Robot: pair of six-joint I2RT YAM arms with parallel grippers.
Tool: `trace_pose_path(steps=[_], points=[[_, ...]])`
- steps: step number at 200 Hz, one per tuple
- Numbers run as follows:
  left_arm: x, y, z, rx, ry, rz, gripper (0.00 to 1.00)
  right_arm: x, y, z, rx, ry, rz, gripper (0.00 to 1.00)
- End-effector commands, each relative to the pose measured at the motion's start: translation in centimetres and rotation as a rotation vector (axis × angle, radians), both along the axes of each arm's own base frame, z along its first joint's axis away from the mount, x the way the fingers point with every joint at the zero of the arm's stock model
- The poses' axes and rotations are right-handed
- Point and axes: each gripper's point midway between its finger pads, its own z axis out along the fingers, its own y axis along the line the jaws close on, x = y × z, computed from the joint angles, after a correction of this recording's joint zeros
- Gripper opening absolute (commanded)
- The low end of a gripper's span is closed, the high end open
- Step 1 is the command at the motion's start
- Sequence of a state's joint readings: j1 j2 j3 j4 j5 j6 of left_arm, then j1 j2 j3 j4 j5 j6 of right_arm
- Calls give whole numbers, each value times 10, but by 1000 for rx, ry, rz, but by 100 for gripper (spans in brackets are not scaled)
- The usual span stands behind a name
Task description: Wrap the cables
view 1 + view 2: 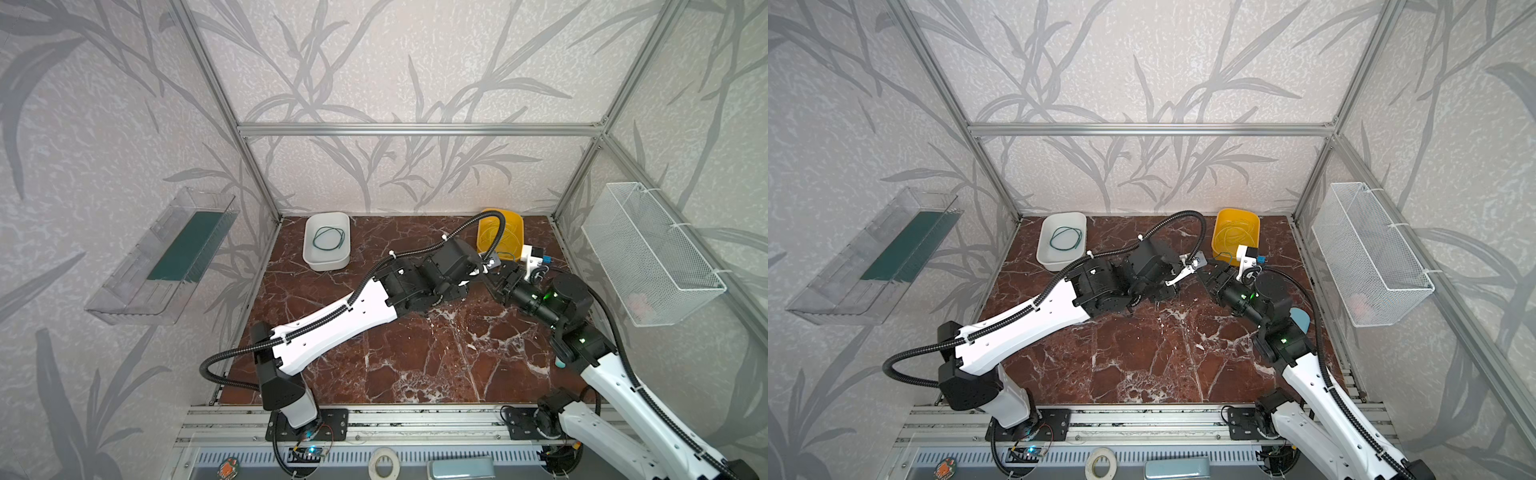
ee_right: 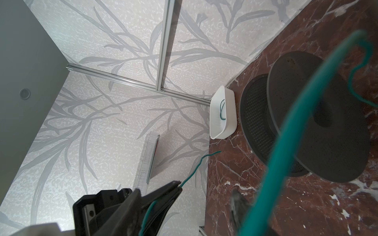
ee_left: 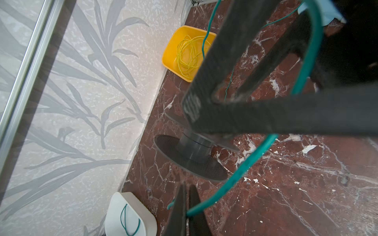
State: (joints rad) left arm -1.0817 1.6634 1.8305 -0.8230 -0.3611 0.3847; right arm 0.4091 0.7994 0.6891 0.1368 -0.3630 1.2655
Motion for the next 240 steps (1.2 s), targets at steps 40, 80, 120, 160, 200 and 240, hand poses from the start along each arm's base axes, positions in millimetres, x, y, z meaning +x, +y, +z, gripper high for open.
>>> trace_pose_path(steps=[40, 80, 120, 160, 200, 240], points=[[-10, 3, -4, -28, 156, 46, 0, 0, 8, 25, -4, -87, 31, 56], [-6, -5, -10, -28, 182, 63, 0, 1, 19, 23, 13, -72, 63, 51], [0, -13, -17, -16, 191, 82, 0, 2, 19, 19, 13, -59, 46, 18], [-2, -19, -20, -38, 214, 72, 0, 7, 11, 9, 4, -45, -13, 0], [-9, -19, -17, -69, 233, 48, 0, 10, 9, 5, -12, -45, -31, 0], [-13, -14, -18, -68, 232, 39, 8, 12, 10, 0, -21, -40, -32, 0]])
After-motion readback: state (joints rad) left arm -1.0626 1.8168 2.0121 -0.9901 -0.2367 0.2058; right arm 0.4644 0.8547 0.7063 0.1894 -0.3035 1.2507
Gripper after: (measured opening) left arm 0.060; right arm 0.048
